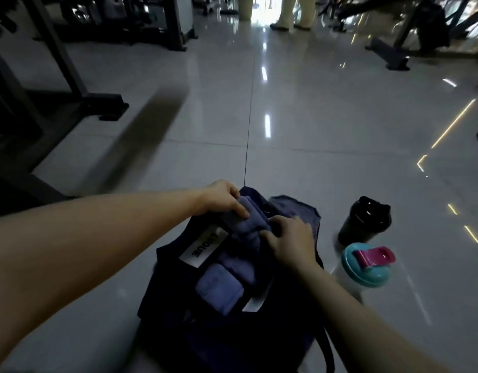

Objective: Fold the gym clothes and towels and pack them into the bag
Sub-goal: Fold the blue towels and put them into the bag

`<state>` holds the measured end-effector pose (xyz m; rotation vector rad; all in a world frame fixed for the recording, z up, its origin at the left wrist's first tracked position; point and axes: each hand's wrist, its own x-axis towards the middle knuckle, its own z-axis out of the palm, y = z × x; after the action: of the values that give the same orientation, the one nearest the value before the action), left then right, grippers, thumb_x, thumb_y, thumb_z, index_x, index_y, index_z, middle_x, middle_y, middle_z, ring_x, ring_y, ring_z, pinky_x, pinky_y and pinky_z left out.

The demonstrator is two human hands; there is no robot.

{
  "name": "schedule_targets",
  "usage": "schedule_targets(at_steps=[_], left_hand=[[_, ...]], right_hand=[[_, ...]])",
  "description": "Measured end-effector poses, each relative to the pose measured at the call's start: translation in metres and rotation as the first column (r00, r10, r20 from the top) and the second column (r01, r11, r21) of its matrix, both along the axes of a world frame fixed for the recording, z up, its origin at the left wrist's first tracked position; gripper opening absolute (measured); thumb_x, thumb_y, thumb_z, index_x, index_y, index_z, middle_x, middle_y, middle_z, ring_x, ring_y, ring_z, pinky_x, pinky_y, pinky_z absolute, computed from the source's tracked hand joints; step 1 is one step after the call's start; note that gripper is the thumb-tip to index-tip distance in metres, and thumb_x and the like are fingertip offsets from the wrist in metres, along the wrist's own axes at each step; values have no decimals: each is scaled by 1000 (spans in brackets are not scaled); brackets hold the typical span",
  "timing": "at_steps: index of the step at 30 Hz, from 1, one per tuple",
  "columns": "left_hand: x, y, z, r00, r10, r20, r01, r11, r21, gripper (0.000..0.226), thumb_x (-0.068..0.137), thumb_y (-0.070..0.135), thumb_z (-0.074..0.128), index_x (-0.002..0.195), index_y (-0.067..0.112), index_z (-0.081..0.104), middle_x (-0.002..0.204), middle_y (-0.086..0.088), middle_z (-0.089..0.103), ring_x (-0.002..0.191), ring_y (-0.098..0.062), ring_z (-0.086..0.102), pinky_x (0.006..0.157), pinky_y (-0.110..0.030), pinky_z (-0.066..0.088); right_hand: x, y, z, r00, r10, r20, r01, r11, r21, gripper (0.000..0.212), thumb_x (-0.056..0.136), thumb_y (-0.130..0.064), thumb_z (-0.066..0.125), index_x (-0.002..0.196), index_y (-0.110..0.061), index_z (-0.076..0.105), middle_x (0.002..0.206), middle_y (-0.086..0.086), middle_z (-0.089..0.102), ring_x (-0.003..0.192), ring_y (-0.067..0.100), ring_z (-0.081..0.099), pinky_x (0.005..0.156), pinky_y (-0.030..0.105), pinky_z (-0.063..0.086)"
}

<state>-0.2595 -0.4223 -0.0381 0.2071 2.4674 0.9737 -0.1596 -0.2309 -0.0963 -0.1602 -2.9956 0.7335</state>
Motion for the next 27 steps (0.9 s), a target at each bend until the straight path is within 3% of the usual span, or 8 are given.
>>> schedule_targets(at_steps=[4,6,9,11,14,18,22,27], left_hand=[[-12,-6,-28,997,37,-66,-39,999,-35,27,63,36,92,75,19,74,76,0,73,75,-17,68,67,-31,55],[-15,-6,-38,990,33,-139,-50,992,-119,32,62,48,89,76,24,74,75,4,73,76,-15,69,67,-30,55],[-18,-1,-45,975,5,-221,-54,975,-217,34,61,59,84,73,31,69,75,8,70,75,-14,66,64,-27,50],[-18,6,-49,958,-51,-284,-40,951,-305,36,64,62,81,69,30,65,71,9,65,73,-15,63,59,-26,41],[-15,15,-52,931,-141,-337,3,926,-378,40,71,60,77,66,23,64,66,5,63,69,-19,62,56,-27,37],[-5,-4,-52,865,-244,-439,79,930,-360,29,78,47,72,85,25,54,82,4,57,79,-24,58,63,-32,39],[12,-26,-61,814,-393,-427,150,853,-500,48,67,50,73,96,26,44,96,5,47,95,-23,49,75,-36,37],[24,-14,-74,770,-477,-424,19,681,-732,77,67,64,70,122,20,40,121,-6,43,113,-27,41,89,-43,37]], right_hand=[[-13,-11,-9,992,78,-99,-54,972,228,21,82,-43,68,93,-26,63,94,4,65,99,30,55,84,42,38],[-11,-14,-8,980,104,-167,-45,945,325,32,77,-33,75,103,-17,65,103,10,64,98,33,58,82,43,44],[9,-28,-24,937,276,-214,-173,900,400,38,83,-23,58,116,-7,66,117,17,63,100,37,62,81,44,49],[26,-42,-40,933,350,-85,-297,880,371,56,87,-29,43,132,0,61,136,22,59,120,39,61,96,49,53],[35,-51,-57,941,319,116,-340,883,324,75,96,-49,26,155,-3,32,162,19,30,150,36,29,119,54,28],[25,-51,-59,929,324,179,-358,910,210,91,89,-68,-6,160,-10,-7,168,10,-10,156,30,-8,126,49,0],[20,-49,-62,918,352,181,-384,902,195,101,81,-70,-22,160,-9,-8,168,9,-15,156,26,-11,126,46,-3],[18,-49,-64,922,347,172,-377,905,196,98,85,-73,-16,161,-11,-5,168,8,-14,156,26,-10,126,46,-4]])
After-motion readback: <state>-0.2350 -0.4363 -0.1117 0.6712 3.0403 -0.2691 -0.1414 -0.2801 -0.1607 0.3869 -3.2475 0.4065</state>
